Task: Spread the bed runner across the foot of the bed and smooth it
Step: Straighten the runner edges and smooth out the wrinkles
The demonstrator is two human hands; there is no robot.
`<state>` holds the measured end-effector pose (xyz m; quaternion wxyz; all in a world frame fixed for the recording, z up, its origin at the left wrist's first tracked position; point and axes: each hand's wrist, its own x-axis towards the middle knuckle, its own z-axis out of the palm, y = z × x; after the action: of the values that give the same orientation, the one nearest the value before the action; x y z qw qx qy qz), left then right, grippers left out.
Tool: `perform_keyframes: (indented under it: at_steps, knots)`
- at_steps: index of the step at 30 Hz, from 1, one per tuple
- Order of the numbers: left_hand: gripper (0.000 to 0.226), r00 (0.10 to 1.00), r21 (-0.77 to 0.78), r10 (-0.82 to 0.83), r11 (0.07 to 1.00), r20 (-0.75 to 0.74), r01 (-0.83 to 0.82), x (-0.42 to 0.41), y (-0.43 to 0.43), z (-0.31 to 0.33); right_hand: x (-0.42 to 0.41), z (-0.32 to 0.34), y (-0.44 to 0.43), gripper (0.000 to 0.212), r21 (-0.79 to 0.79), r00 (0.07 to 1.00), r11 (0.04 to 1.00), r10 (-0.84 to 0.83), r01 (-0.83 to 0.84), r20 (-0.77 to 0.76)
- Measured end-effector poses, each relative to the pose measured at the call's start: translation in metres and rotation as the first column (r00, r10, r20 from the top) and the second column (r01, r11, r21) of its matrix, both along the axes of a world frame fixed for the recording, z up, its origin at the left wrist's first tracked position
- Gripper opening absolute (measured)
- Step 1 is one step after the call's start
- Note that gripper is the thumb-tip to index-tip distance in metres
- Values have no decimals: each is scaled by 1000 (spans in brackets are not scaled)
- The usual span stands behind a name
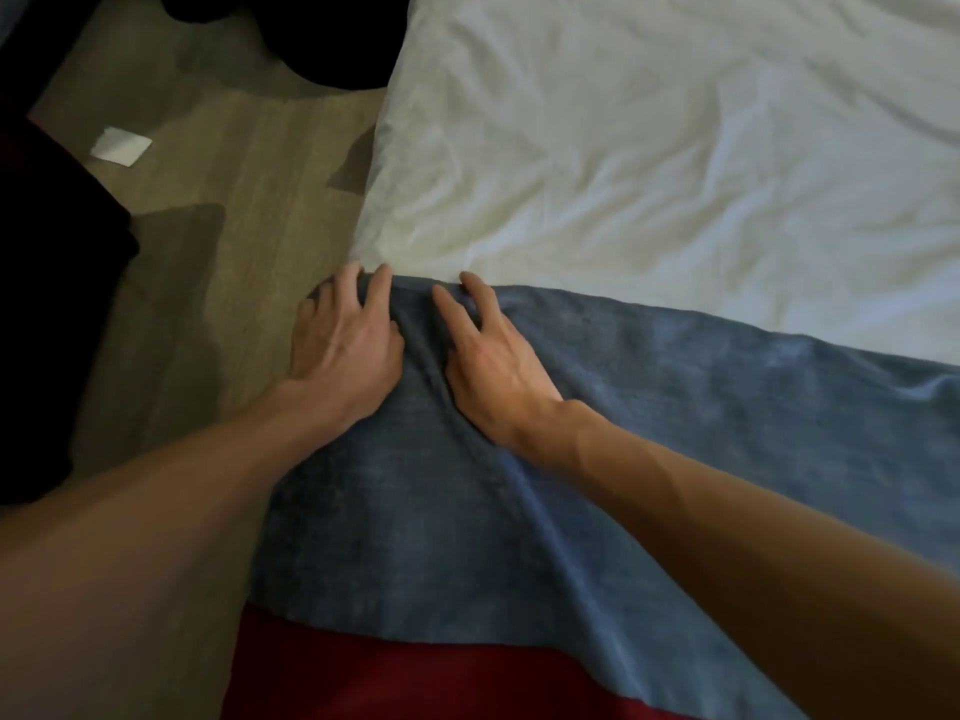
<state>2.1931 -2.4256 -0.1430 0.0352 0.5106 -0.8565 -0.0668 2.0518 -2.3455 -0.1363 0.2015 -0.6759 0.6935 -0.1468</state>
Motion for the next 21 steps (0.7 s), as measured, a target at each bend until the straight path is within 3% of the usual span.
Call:
perform_keyframes:
  at_steps: [13, 21]
  knots:
    - [51, 916, 65, -396, 914, -64, 400, 53, 145, 25, 59, 11, 158, 55, 35, 920, 997, -51, 69, -389]
    - [62, 912, 116, -409, 906, -9, 407, 103, 232, 22, 97, 13, 254, 58, 59, 927, 994, -59, 87, -372]
